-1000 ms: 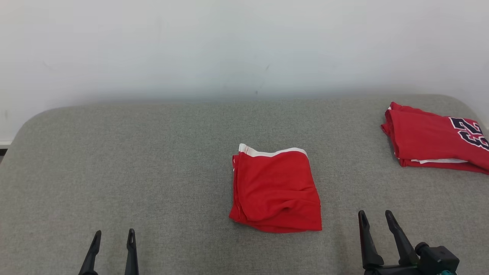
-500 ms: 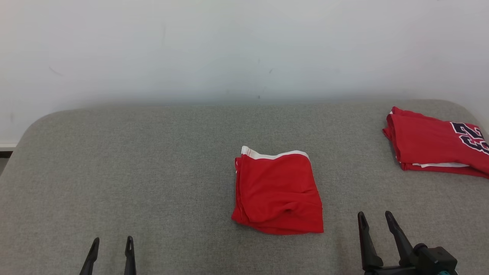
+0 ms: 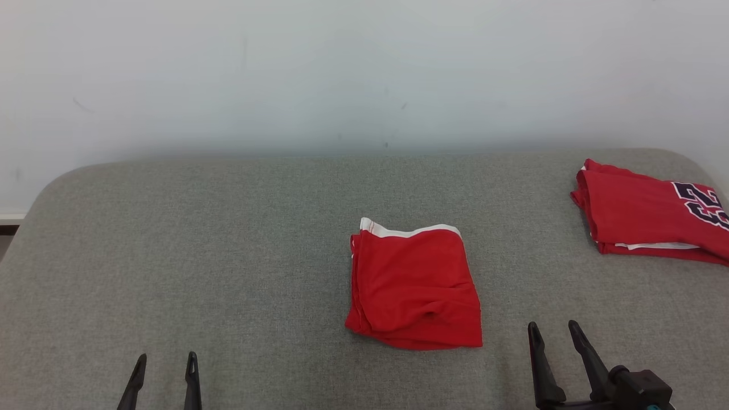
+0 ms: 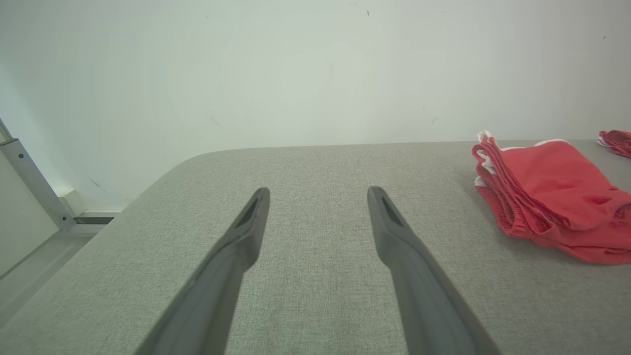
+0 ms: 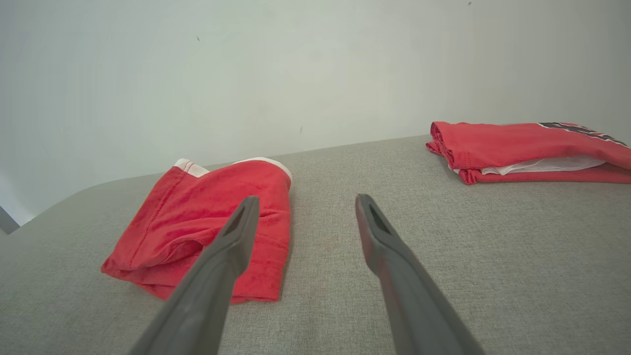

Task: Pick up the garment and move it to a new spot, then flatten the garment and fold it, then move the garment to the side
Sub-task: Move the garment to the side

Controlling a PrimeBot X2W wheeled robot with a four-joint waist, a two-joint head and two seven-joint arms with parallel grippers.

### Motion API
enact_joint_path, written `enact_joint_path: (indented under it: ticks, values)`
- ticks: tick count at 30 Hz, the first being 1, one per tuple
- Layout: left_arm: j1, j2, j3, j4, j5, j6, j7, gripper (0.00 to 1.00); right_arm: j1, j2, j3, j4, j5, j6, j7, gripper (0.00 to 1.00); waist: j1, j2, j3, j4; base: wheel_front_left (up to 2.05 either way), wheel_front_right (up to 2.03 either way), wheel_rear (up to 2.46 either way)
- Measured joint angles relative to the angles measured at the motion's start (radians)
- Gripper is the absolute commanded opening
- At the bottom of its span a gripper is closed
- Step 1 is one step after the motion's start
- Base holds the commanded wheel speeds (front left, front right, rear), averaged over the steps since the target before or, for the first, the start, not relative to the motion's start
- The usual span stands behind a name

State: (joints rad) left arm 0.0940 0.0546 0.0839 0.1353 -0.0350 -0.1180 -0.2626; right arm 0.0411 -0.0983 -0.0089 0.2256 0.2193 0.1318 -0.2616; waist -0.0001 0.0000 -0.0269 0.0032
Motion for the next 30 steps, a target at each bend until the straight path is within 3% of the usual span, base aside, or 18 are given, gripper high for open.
enact_joint_path:
  ticks: [22,30]
  values:
    - [-0.001,0.002,-0.003,0.004,0.004,0.004,0.0,1.0,-0.007,0.006,0.007,0.02,-0.019,0.0,0.0,1.0,0.0,0.0,0.0,0.002,0.0,0.0,0.0]
    - [-0.009,0.002,-0.011,0.008,0.0,0.004,0.0,1.0,-0.098,-0.006,0.044,0.09,-0.012,0.0,0.007,1.0,0.0001,0.0001,0.009,0.007,0.0,0.0,0.0]
